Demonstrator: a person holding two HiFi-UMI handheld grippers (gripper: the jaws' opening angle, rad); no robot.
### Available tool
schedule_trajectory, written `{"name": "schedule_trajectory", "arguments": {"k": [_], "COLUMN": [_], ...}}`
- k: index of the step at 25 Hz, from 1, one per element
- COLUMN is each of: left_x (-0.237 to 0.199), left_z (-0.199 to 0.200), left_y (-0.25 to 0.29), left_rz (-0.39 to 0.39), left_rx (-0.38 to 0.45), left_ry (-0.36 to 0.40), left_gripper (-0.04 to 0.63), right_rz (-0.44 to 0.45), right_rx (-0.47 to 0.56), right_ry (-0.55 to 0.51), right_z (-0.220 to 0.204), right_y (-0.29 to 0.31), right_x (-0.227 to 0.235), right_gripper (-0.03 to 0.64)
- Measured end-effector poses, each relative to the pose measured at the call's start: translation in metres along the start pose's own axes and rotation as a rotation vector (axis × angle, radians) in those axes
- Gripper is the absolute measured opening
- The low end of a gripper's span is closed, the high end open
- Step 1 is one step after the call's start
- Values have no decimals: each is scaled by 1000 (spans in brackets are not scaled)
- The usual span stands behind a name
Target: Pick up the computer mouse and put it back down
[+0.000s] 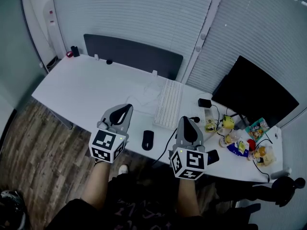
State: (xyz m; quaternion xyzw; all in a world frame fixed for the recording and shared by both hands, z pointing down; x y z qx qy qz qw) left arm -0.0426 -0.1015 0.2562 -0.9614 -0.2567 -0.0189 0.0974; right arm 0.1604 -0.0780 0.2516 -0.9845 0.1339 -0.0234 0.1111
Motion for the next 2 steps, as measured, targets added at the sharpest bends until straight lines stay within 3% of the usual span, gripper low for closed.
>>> {"name": "schedule_trajectory", "arguments": {"k": [2], "left_x": [0], "left_z": [0], "left_y": [0], "left_rz": [3], "left_rx": [3], "left_ry": [0], "left_gripper": [2], "right_rz": [2], "right_rx": [1], "right_ry": [-2], "right_z": [0], "right_y": [0], "right_x": [0], "right_gripper": [9]}}
Point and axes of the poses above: the fingertips, and each gripper's own axes: y forward along the fingers, x to its right, z out of its top, the point moved 3 cm from there along -y, backward along the fingers, and after that the axes turned 13 degrees about x, right-handed, at the moved point
